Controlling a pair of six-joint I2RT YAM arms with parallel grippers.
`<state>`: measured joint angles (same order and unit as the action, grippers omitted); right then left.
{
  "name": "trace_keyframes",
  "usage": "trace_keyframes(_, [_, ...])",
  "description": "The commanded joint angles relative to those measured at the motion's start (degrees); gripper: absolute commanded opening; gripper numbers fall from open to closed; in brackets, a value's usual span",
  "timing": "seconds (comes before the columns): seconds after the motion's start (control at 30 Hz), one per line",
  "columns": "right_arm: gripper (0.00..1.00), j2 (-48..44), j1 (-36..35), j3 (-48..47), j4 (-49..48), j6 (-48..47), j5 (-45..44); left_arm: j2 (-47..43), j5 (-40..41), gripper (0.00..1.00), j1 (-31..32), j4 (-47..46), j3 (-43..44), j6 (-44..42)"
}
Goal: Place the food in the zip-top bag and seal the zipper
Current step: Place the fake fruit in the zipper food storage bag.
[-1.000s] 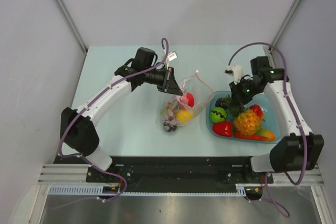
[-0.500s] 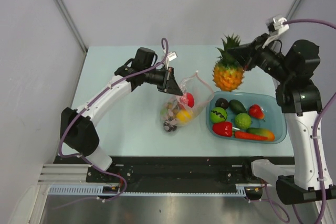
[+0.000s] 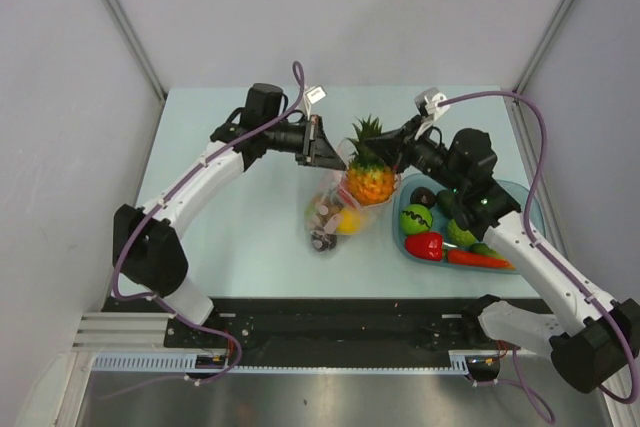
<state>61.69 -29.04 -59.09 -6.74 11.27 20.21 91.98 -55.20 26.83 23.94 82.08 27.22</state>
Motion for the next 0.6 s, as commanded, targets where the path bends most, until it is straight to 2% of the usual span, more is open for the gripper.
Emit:
trace_keyframes(0.0, [0.00,-2.10,-1.37,4.42,-7.85,-2.40,-3.86,-4.00,-4.83,0.00,-0.37,-5.83,-0.78,3.71])
trace_keyframes(0.13, [0.00,-2.01,-2.07,5.12,-5.56,0.94,-5.25,-5.93,-4.57,0.00,-0.90,-10.22,-2.71,6.34])
trace_keyframes(0.27, [0.00,-1.41,-4.17,7.06,-10.47,2.18,-15.33,-7.17,-4.13,0.00,-0.90,-16.90,-6.75,10.99])
trace_keyframes(0.43, [0.00,0.80,-10.06,8.37,-17.33,-1.42,-25.37,-6.47,-4.04,0.00,-0.81,-18.41,-6.94,12.59])
trace_keyframes(0.5, [0.00,1.85,-10.78,8.47,-18.13,1.01,-26.36,-6.64,-3.86,0.00,-0.81,-18.93,-6.94,12.94])
trace_keyframes(0.57, [0.00,2.12,-10.95,7.50,-15.86,3.92,-23.20,-6.73,-3.77,0.00,-0.90,-19.99,-7.11,13.47])
